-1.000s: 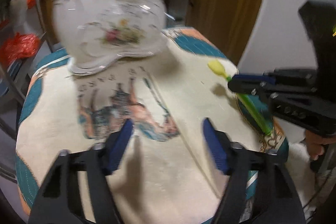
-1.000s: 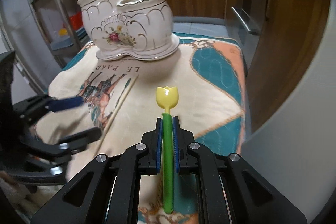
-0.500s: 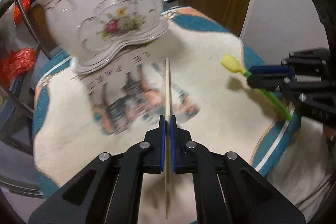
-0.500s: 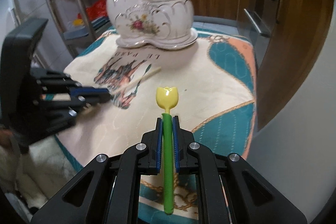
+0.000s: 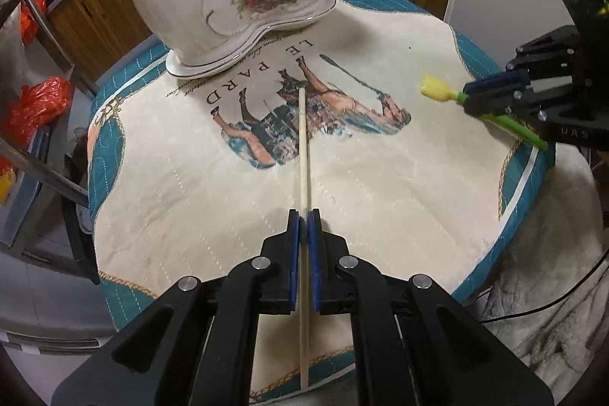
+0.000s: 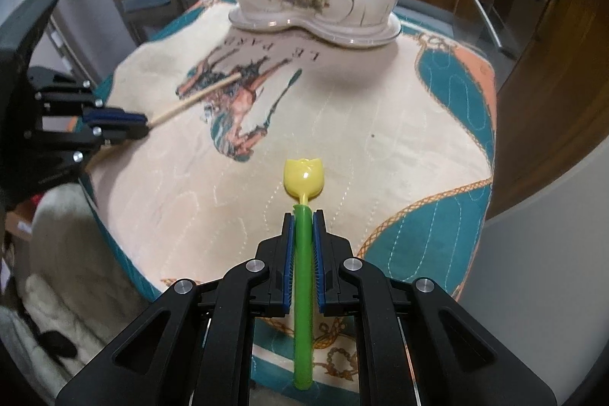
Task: Organize utensils
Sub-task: 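Close the left tool on the last chopstick while the right tool grasps the green-handled spoon, then lift the chopstick over the tall pot while the right tool carries the green spoon to the short pot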
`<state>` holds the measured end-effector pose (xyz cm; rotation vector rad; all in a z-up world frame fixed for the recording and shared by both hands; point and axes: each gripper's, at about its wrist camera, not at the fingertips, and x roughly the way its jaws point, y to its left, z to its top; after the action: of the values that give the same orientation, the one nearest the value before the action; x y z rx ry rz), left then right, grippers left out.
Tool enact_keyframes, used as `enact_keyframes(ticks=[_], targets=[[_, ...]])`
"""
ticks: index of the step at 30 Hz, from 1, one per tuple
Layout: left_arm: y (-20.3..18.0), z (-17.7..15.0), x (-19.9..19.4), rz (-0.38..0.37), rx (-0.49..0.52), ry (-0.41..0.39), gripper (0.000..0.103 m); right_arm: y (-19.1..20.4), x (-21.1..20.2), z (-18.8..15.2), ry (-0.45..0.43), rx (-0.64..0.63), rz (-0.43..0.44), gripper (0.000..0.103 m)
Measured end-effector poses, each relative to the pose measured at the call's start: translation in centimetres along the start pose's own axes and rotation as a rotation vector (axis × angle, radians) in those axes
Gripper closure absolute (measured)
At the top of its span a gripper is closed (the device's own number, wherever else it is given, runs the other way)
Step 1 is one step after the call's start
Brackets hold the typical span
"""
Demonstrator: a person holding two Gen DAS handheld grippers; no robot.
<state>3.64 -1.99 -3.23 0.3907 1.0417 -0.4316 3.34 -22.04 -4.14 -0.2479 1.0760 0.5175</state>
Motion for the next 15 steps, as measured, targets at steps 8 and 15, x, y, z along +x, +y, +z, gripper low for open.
enact_keyframes(ticks=[8, 15], targets=[[0.4, 1.5, 1.0, -0.037, -0.032, -0.024, 0.090, 0.5, 0.1, 0.3, 0.032, -0.049, -0.024, 0.088], [0.2, 1.5, 1.2, -0.027, -0.033, -0.058, 0.099, 0.8, -0.2, 0.0, -0.028, -0.054, -0.001, 0.093]])
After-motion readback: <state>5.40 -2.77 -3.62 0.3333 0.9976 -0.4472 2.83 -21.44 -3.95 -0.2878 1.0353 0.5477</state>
